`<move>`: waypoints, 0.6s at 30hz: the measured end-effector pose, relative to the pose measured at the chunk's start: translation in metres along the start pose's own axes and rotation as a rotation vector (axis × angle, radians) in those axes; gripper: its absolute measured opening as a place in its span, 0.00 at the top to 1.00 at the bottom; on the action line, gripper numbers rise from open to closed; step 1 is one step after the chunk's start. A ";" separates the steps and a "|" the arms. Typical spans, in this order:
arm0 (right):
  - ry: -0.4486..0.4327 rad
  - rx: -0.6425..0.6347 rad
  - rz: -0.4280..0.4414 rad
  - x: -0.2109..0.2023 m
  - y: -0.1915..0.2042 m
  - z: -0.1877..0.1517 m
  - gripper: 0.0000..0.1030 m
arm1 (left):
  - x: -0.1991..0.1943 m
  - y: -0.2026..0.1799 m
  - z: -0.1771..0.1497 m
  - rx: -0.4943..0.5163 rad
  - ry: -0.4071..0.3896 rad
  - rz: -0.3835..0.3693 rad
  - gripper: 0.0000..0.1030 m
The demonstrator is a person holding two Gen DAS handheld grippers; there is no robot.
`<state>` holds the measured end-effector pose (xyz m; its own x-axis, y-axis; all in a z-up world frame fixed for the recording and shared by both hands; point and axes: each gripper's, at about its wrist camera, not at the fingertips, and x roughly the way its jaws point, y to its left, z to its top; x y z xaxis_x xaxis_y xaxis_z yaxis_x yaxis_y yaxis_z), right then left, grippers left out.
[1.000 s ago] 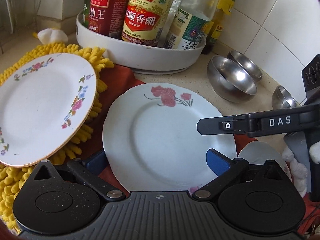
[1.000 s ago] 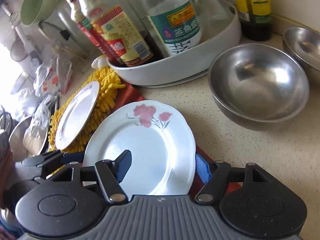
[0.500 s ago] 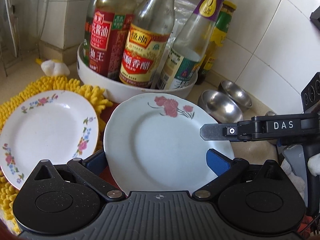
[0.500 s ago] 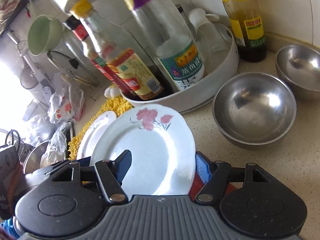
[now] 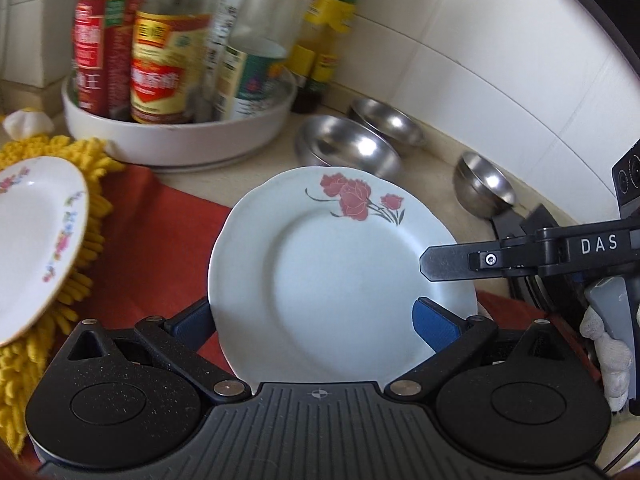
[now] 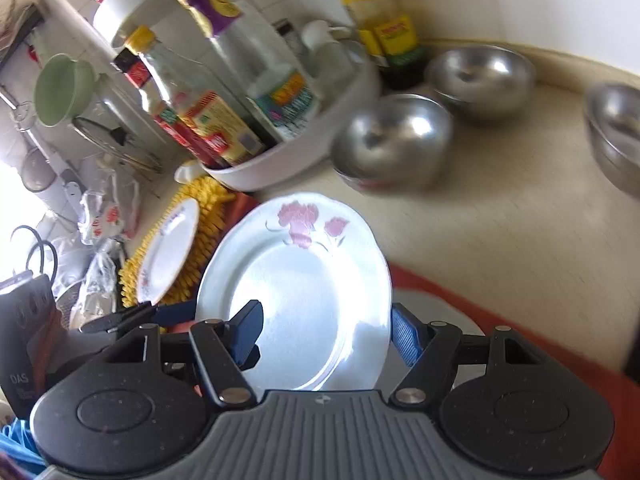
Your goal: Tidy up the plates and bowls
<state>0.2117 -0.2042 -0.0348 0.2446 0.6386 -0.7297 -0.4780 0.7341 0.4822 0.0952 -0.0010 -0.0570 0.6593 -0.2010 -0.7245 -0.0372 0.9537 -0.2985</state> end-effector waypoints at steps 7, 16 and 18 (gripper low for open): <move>0.022 0.083 -0.057 -0.014 -0.022 -0.034 0.36 | 0.011 -0.024 -0.016 0.083 0.069 -0.053 0.01; 0.032 0.099 -0.102 -0.024 -0.029 -0.052 0.36 | 0.019 -0.038 -0.025 0.117 0.119 -0.082 0.01; 0.031 0.095 -0.117 -0.026 -0.030 -0.054 0.36 | 0.021 -0.041 -0.027 0.125 0.130 -0.091 0.01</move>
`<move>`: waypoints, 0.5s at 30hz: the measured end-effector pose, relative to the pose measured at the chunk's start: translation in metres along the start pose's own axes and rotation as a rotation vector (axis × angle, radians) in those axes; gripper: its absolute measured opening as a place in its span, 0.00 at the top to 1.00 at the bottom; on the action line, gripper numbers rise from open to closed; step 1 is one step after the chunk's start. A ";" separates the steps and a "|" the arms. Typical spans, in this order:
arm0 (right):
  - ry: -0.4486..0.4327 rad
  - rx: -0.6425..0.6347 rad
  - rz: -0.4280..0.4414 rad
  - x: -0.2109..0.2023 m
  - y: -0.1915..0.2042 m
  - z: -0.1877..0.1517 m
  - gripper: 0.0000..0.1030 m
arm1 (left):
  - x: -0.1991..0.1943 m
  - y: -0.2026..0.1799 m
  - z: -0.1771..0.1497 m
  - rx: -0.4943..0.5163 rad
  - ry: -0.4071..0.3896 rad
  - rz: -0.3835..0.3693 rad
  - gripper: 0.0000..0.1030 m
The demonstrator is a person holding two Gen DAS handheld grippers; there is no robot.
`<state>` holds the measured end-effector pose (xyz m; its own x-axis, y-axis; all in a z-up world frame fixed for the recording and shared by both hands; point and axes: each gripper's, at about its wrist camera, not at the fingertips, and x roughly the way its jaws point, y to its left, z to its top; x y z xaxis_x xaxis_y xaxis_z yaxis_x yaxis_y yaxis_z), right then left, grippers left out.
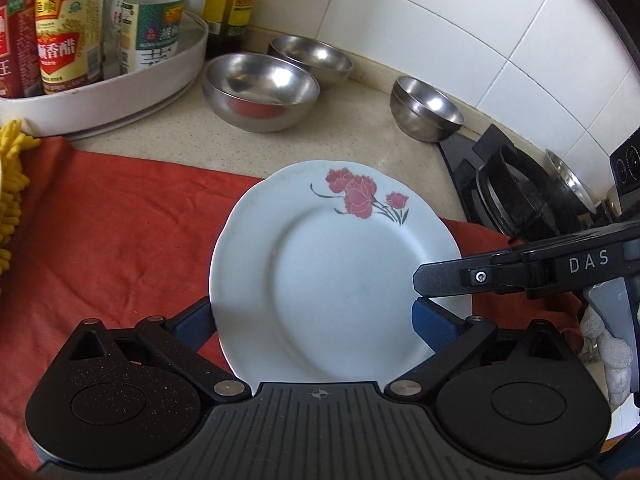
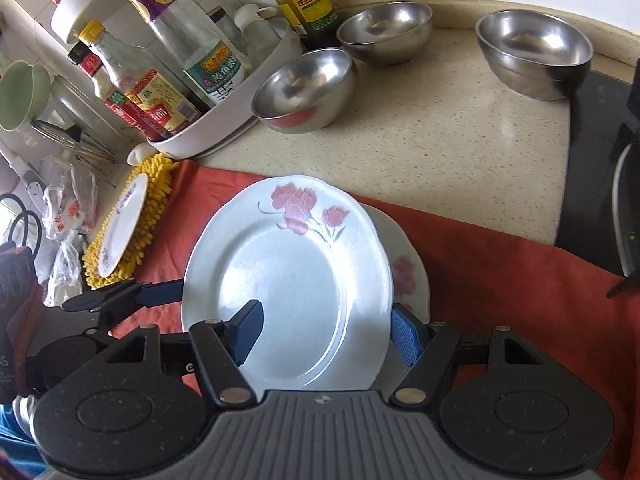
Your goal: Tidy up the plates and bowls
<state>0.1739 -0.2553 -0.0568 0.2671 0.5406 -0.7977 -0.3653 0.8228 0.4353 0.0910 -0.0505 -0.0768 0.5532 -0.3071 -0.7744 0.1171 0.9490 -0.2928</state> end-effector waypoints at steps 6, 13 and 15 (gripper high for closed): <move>-0.016 -0.041 -0.043 -0.008 -0.004 -0.006 0.36 | 0.005 -0.002 -0.003 0.000 0.018 -0.014 0.04; -0.064 -0.026 -0.059 -0.020 -0.016 -0.006 0.36 | -0.005 0.004 -0.005 -0.013 -0.029 0.018 0.02; -0.046 -0.019 -0.054 -0.015 -0.018 -0.007 0.36 | 0.000 0.009 -0.006 -0.036 -0.006 0.026 0.02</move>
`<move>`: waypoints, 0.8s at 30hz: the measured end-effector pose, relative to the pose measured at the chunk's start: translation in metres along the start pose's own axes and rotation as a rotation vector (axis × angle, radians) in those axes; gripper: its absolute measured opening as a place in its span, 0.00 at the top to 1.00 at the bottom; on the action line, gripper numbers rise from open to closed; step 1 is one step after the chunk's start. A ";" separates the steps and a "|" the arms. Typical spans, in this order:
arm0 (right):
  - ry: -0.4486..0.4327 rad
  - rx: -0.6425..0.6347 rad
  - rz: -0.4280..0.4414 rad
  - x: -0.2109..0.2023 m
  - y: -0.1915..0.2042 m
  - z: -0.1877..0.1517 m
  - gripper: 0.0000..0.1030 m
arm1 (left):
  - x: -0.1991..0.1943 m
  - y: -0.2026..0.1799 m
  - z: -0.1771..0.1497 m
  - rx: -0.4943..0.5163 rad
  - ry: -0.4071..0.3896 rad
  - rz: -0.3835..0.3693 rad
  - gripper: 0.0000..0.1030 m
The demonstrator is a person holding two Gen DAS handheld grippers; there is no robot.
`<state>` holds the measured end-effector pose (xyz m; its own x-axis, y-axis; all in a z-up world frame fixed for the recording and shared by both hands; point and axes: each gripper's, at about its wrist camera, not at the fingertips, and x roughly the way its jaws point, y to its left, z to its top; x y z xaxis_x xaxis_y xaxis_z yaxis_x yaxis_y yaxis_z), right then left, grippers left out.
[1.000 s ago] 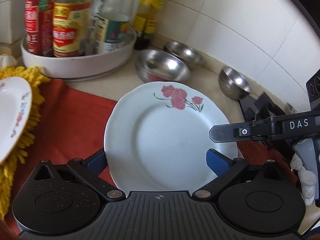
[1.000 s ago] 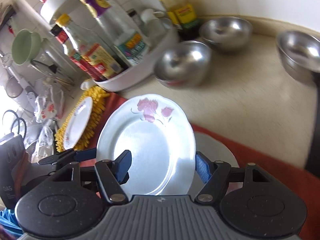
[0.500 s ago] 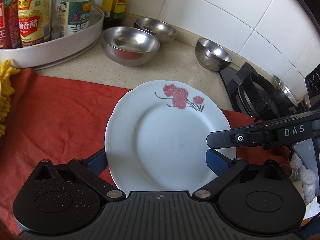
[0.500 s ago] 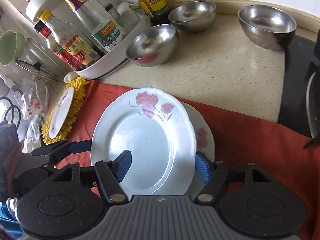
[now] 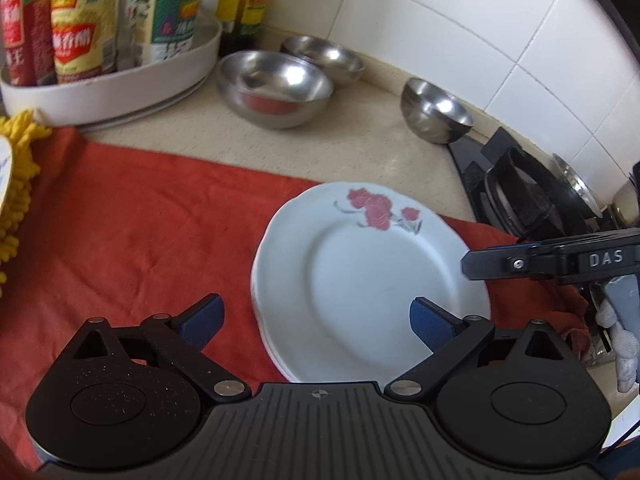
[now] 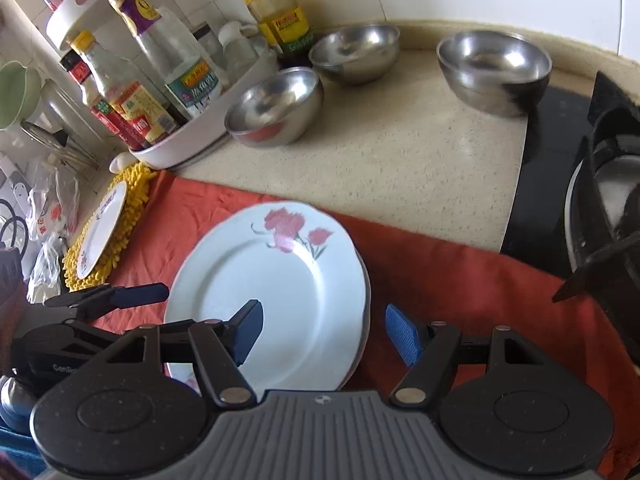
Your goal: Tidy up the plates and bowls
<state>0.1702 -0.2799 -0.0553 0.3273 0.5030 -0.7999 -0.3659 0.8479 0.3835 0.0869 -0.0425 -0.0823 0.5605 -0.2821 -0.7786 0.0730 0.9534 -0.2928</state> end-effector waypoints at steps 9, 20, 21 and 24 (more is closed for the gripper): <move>0.018 0.056 0.068 0.022 -0.003 -0.008 0.33 | 0.014 -0.002 -0.001 -0.007 0.002 -0.056 0.02; 0.009 0.072 0.119 0.025 0.014 0.000 0.33 | 0.008 -0.001 0.003 -0.042 -0.007 0.000 0.03; 0.005 0.067 0.126 0.027 0.017 0.003 0.32 | 0.005 0.003 0.005 -0.054 -0.017 0.006 0.03; 0.002 0.061 0.142 0.039 0.025 0.013 0.33 | -0.003 0.014 0.008 -0.081 -0.047 0.024 0.03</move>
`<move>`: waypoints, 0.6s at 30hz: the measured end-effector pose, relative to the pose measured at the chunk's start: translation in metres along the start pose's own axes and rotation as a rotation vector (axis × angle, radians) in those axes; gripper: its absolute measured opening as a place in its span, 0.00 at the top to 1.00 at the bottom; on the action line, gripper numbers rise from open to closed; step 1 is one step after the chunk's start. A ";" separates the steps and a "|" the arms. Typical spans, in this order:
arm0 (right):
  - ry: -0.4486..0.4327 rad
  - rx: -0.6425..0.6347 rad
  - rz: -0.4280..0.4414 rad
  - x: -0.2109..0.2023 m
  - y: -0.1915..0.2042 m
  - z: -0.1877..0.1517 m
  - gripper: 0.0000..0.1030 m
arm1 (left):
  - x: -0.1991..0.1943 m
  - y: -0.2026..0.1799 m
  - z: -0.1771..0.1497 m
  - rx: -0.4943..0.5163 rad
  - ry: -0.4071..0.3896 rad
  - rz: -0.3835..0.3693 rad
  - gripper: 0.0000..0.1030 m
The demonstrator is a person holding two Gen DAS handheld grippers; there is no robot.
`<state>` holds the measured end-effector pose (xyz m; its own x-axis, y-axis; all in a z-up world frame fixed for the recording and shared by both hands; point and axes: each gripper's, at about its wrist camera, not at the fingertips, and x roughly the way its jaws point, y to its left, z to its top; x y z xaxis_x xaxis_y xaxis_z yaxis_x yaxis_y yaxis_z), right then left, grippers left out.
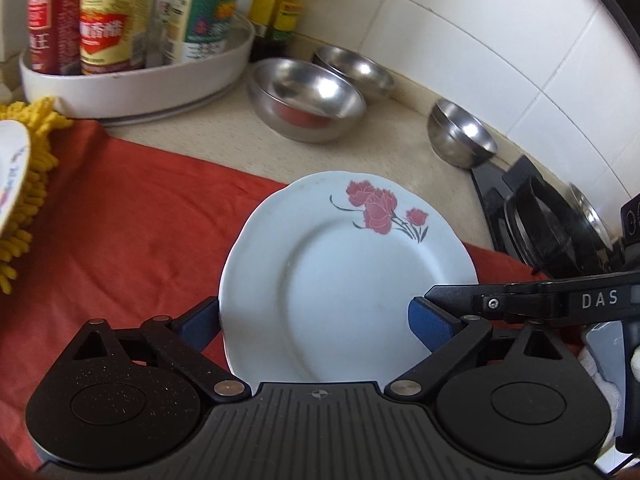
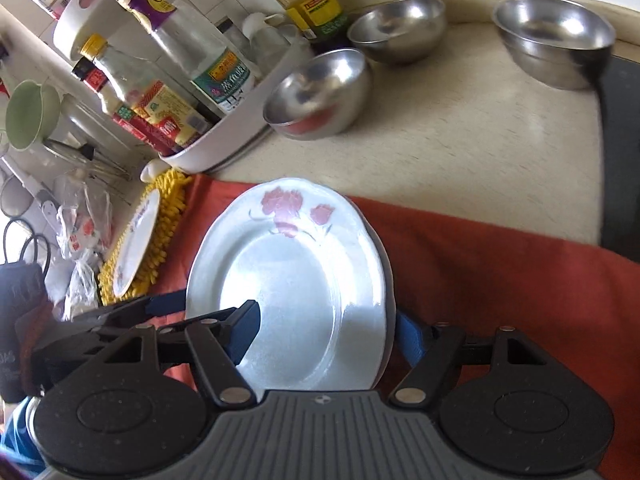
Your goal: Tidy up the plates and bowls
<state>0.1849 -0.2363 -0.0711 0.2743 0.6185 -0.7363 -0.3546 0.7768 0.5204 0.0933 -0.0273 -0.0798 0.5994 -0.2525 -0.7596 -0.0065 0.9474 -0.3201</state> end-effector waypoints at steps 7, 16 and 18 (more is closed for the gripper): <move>-0.011 -0.061 0.029 0.033 0.026 0.021 0.33 | -0.003 0.032 0.007 -0.068 -0.012 0.076 0.04; -0.003 -0.074 0.009 0.051 0.031 0.033 0.33 | -0.017 0.060 0.017 -0.092 -0.067 0.076 0.03; -0.029 -0.096 -0.007 0.045 0.035 0.035 0.33 | -0.023 0.063 0.020 -0.084 -0.089 0.089 0.03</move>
<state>0.2157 -0.1770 -0.0710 0.3028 0.6171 -0.7263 -0.4360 0.7673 0.4702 0.0949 0.0417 -0.0710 0.6618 -0.1462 -0.7353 -0.1275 0.9446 -0.3026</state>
